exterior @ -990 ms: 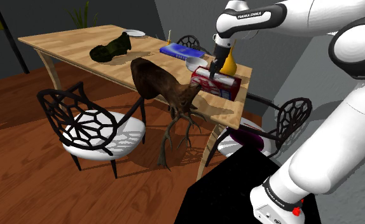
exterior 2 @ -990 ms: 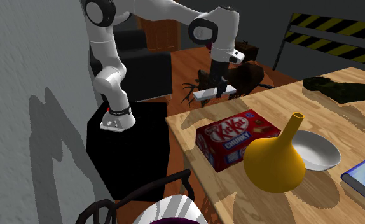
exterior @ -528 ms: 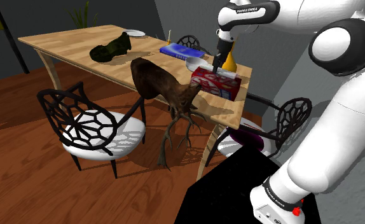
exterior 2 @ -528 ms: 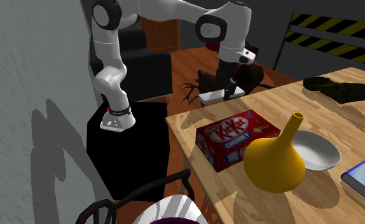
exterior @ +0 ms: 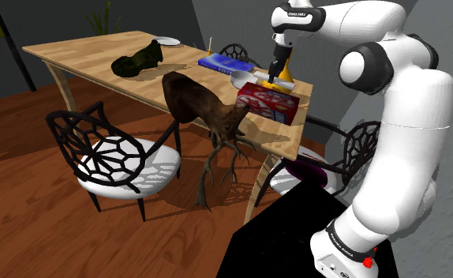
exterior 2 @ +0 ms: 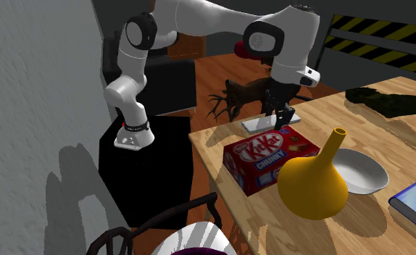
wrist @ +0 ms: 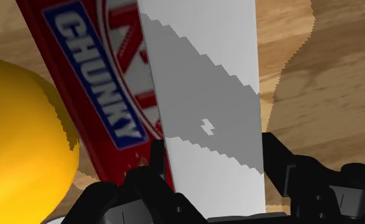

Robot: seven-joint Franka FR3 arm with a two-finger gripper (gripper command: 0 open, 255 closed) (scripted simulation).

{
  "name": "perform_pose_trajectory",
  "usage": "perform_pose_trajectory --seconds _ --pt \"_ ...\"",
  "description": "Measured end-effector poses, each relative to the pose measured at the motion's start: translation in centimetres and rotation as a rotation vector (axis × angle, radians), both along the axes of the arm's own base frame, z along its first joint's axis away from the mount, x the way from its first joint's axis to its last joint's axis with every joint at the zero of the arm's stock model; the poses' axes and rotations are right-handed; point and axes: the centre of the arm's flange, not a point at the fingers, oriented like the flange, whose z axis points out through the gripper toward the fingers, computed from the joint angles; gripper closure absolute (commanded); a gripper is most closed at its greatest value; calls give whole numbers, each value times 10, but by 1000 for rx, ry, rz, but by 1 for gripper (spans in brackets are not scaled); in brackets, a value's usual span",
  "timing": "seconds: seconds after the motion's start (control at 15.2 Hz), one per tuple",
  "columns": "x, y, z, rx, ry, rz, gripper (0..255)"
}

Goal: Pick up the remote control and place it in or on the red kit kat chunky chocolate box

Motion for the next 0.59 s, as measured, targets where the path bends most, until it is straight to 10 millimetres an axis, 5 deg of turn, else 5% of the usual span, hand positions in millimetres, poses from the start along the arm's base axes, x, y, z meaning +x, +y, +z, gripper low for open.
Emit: perform_pose_trajectory --seconds 0.2,0.59 --pt "12 -26 -7 0 0 1 255" --pt "15 -30 -37 0 0 2 255"
